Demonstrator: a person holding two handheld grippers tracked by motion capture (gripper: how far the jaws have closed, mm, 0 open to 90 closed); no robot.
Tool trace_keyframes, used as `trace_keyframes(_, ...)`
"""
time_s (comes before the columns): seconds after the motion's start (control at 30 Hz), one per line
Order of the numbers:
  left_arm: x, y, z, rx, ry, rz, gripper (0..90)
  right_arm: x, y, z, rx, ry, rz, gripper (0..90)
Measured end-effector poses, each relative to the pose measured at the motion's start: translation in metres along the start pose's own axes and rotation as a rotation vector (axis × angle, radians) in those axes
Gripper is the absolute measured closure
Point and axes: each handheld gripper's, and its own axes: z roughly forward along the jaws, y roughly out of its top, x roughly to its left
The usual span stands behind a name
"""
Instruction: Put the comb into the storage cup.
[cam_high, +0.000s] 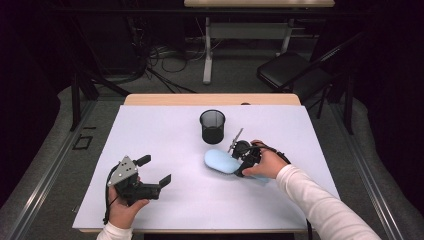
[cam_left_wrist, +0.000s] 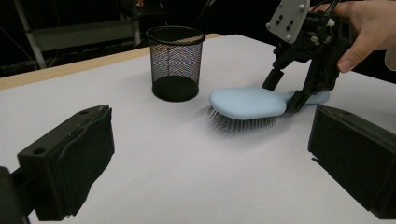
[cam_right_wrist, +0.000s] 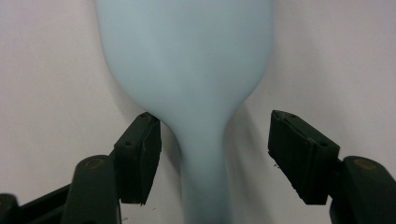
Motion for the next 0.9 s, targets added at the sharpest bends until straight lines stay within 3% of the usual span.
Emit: trace_keyframes(0.9, 0.0000, -0.0001, 0.0001, 0.001, -0.001, -0.002, 0.5, 0.0050, 0.0021, 0.0030, 0.022, 0.014, -0.037, 53.3)
